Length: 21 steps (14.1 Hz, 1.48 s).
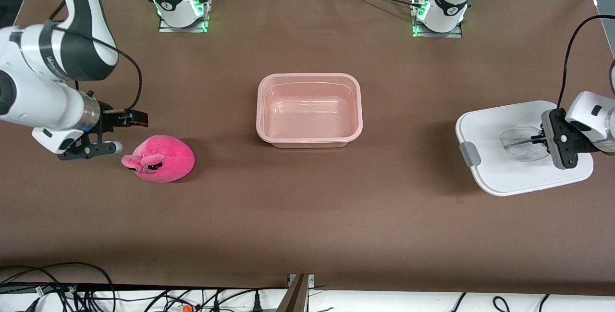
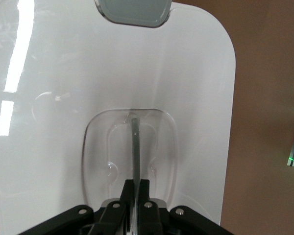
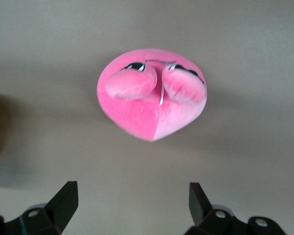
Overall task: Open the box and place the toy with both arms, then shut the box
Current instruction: 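Set the lid down while the right gripper reaches the pink toy, then grasp the pink plush toy with the right gripper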
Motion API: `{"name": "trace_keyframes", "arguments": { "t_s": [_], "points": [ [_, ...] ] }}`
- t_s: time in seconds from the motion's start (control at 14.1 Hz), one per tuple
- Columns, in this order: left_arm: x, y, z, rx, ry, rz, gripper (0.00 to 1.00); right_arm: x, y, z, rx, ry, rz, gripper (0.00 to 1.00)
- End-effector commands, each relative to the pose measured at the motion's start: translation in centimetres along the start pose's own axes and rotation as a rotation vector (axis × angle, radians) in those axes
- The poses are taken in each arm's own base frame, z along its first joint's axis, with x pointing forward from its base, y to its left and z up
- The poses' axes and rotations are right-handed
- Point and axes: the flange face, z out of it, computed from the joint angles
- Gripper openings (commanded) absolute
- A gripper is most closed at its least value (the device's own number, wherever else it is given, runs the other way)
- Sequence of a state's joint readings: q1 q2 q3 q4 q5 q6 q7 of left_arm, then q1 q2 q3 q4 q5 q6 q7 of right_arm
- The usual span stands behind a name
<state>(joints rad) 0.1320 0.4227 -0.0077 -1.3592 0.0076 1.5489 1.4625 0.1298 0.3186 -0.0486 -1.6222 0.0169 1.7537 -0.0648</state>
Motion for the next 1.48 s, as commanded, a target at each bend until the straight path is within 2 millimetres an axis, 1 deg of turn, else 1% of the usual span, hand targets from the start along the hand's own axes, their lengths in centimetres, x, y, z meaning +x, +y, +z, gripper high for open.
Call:
{"name": "trace_keyframes", "arguments": {
  "t_s": [0.0,0.21,0.49,0.78,0.85,0.92,1.06,1.13,1.27,1.34,1.41],
  "points": [
    [-0.1,0.2,-0.1,-0.022,-0.016,0.029,0.0,0.4,1.4,3.2,-0.008,0.019,0.005,1.0],
    [0.3,0.6,0.7,-0.068,-0.024,0.035,0.0,0.9,1.6,5.5,-0.005,0.038,0.013,1.0],
    [0.6,0.6,0.6,-0.066,-0.062,0.044,0.0,2.3,1.7,8.2,-0.006,0.058,0.019,1.0],
    [0.8,0.6,0.5,-0.064,-0.063,0.046,0.0,2.2,1.8,10.8,-0.01,0.092,0.02,1.0],
    [0.8,0.6,0.5,-0.064,-0.061,0.044,0.0,2.2,1.7,11.4,-0.009,0.098,0.02,0.98],
    [0.8,0.6,0.5,-0.064,-0.061,0.044,0.0,2.2,1.7,12.0,-0.01,0.107,0.02,0.95],
    [0.8,0.6,0.5,-0.064,-0.063,0.044,0.0,2.3,1.7,12.4,-0.01,0.107,0.017,0.73],
    [0.8,0.6,0.5,-0.065,-0.063,0.044,0.0,2.3,1.7,12.5,-0.01,0.104,0.015,0.51],
    [0.9,0.7,0.4,-0.064,-0.061,0.044,0.0,2.3,1.7,12.5,-0.01,0.102,0.017,0.22],
    [1.0,0.7,0.4,-0.064,-0.062,0.046,0.0,2.4,1.8,12.3,-0.01,0.102,0.017,0.08],
    [1.0,0.7,0.5,-0.065,-0.063,0.046,0.0,2.4,1.8,12.0,-0.01,0.107,0.015,0.0]
  ]
}}
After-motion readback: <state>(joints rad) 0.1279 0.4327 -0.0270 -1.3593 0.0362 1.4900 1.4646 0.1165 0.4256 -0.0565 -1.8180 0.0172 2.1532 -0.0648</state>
